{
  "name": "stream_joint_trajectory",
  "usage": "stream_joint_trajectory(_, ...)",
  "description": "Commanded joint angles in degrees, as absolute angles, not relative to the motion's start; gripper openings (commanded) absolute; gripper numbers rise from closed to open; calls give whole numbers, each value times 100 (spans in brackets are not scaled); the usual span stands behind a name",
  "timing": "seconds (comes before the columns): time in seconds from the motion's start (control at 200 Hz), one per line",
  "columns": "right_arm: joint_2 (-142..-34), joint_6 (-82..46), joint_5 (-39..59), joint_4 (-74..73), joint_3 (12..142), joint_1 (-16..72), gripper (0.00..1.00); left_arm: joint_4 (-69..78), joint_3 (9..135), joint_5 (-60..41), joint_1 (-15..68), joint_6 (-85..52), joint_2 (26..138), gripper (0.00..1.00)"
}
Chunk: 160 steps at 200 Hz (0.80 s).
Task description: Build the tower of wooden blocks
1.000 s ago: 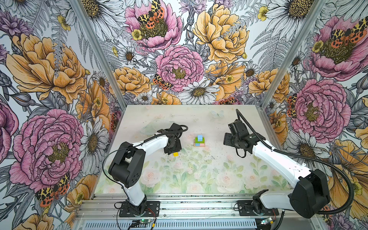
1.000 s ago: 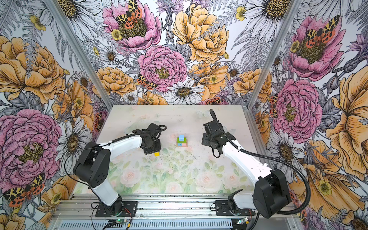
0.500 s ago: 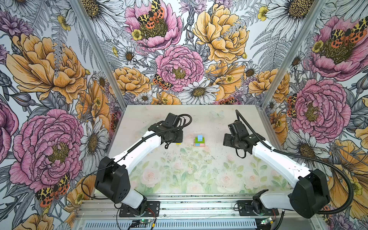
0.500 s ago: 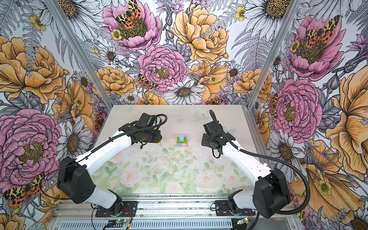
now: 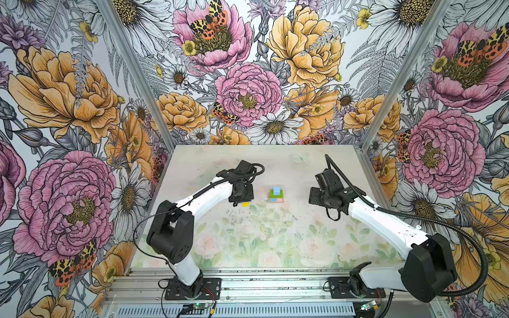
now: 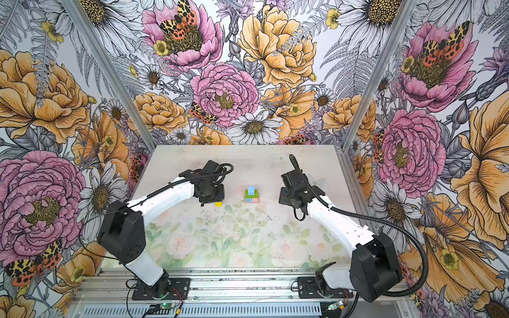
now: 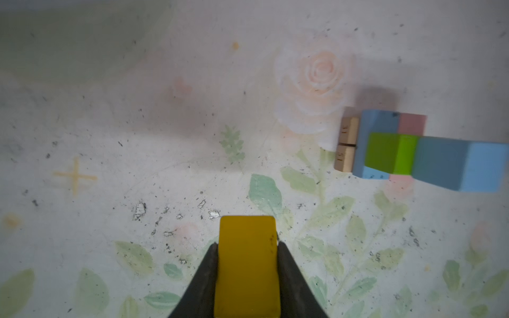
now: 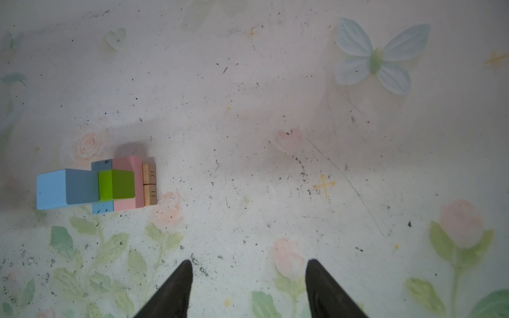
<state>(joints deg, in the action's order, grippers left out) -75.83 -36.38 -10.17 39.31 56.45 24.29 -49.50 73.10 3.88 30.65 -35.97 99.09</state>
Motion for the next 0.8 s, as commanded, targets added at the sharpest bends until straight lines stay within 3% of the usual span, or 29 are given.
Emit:
stream_joint_trajectory(0.0,-7345,-3612,-982,3797,5574,2383,67,-4851,7187,630,3153,-4951,10212,0)
stream_joint_trajectory(0.57,-7075,-3651,-986,3806,5377,2287,67,-4324,6269,1467,3339,-9022,9697,0)
stream_joint_trajectory(0.796,-6953,-3677,-980,3806,5301,2234,67,-4333,6306,1450,3347,-9800,9739,4)
